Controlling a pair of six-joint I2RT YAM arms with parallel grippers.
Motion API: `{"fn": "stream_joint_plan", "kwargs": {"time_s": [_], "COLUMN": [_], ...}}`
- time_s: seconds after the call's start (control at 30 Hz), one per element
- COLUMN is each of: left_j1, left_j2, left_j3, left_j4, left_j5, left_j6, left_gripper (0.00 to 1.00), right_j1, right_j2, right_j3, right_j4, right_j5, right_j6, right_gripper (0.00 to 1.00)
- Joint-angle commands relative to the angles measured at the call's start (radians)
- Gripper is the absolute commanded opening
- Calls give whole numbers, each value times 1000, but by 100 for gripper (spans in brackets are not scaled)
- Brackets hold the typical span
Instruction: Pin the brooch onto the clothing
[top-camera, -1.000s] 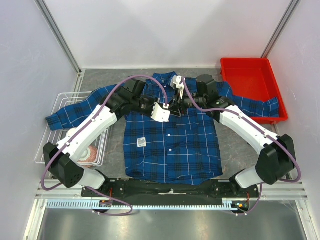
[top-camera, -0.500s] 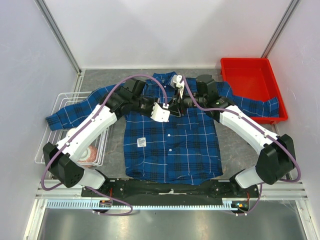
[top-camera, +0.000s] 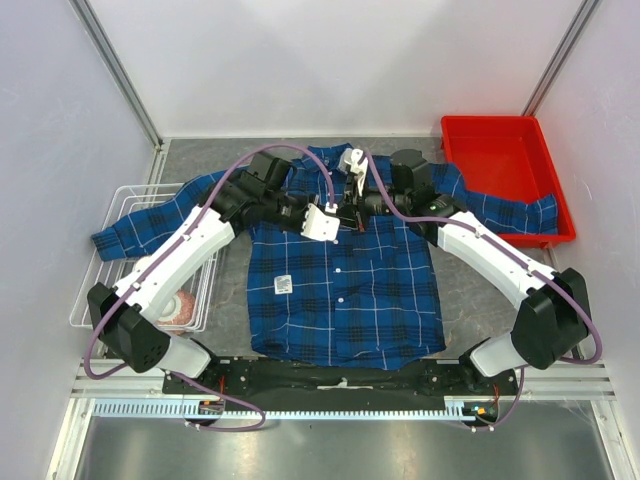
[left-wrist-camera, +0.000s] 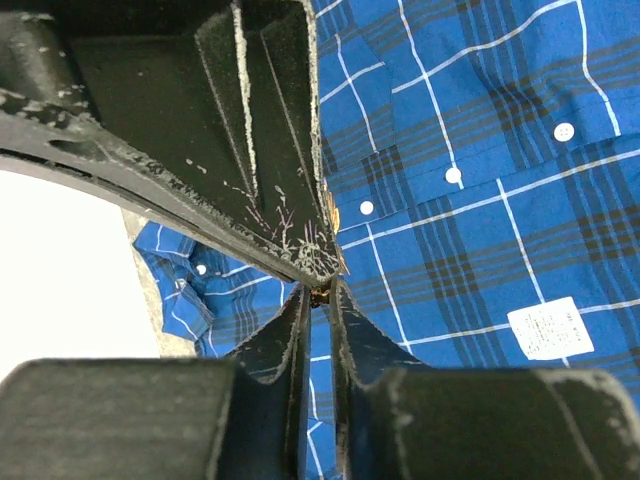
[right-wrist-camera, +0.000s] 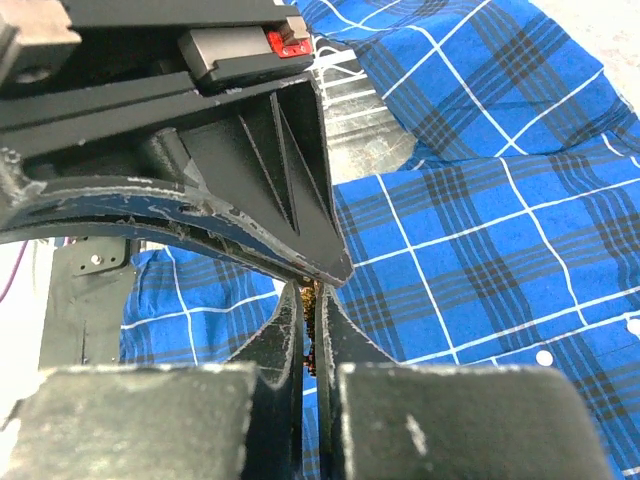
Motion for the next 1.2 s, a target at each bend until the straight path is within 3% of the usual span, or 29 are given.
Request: {"fn": "stream_joint_plan", "kwargs": {"time_s": [0.0, 0.13, 0.27, 0.37, 0.43, 0.47, 0.5, 0.57, 0.67, 0.77, 1.17], "left_j1": [1, 79, 235, 401, 467, 478, 481, 480, 474, 448, 346], "left_j2": [7, 2, -17, -51, -91, -103, -117, -128, -87, -74, -50], "left_j3": [52, 65, 52, -69, -157, -236, -270, -329, -285, -240, -166], "left_j4": [-16, 41, 160, 420, 745, 845, 1070, 1223, 1363, 1402, 1455], "left_j5": [77, 137, 337, 563, 641, 659, 672, 685, 683, 659, 686], "left_j6": [-87, -247, -479, -758, -1009, -1079, -1140, -1306, -1481, -1527, -1601], "left_gripper": [21, 41, 50, 50, 50, 50, 50, 50, 50, 50, 44], "right_j1": [0, -5, -32, -82, -109, -114, -114, -114, -114, -112, -83], "right_j2": [-21, -33, -38, -44, -46, -44, -44, -40, -27, -26, -33], "right_j3": [0, 10, 31, 13, -16, -21, -27, -32, -30, -38, -32], "right_j4": [80, 81, 144, 368, 588, 656, 717, 866, 999, 1081, 1075], "right_j5": [24, 42, 47, 19, 2, -2, -8, -12, -25, -34, -91], "right_j6": [-10, -25, 18, 203, 359, 407, 449, 559, 676, 734, 744], "right_gripper": [0, 0, 0, 0, 0, 0, 0, 0, 0, 0, 0]}}
